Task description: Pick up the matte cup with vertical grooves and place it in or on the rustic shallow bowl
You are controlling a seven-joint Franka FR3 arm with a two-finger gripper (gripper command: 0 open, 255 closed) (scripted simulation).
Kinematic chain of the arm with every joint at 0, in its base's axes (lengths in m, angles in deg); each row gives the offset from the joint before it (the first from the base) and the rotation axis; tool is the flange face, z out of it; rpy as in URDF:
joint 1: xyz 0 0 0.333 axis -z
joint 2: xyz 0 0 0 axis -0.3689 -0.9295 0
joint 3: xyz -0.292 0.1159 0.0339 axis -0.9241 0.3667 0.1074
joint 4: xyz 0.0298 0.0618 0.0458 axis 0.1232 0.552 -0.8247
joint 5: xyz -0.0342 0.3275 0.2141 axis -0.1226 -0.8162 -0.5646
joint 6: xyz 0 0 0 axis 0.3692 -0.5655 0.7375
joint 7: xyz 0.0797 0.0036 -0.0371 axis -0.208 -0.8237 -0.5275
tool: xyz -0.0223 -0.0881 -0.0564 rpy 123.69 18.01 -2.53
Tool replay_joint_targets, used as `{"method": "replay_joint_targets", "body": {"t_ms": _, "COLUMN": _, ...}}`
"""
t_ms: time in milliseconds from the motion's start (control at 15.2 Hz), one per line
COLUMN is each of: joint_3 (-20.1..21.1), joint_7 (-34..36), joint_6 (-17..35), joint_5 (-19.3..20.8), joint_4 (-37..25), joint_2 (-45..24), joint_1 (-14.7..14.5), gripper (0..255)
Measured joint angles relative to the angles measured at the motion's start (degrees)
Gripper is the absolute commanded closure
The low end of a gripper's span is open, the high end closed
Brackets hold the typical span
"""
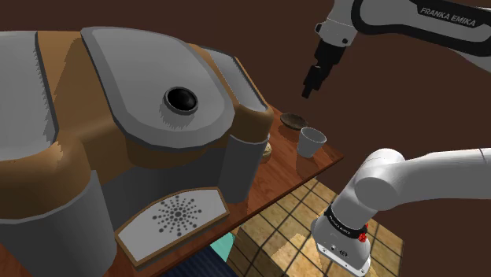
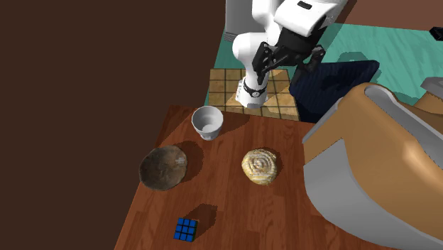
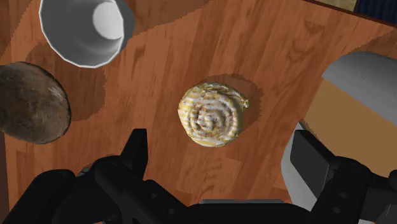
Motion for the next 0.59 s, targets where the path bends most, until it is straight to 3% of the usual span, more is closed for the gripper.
{"method": "replay_joint_targets", "body": {"t_ms": 132, "joint_3": -0.3, "joint_7": -0.2, "joint_6": 0.7, "joint_5": 0.3, "joint_4": 0.9, "joint_2": 0.3, "joint_1": 0.1, "gripper": 0}}
{"method": "replay_joint_targets", "body": {"t_ms": 594, "joint_3": -4.2, "joint_7": -2.5, "joint_6": 9.5, "joint_5": 4.5, "joint_4": 13.4, "joint_2": 4.0, "joint_1": 2.5, "gripper": 0}}
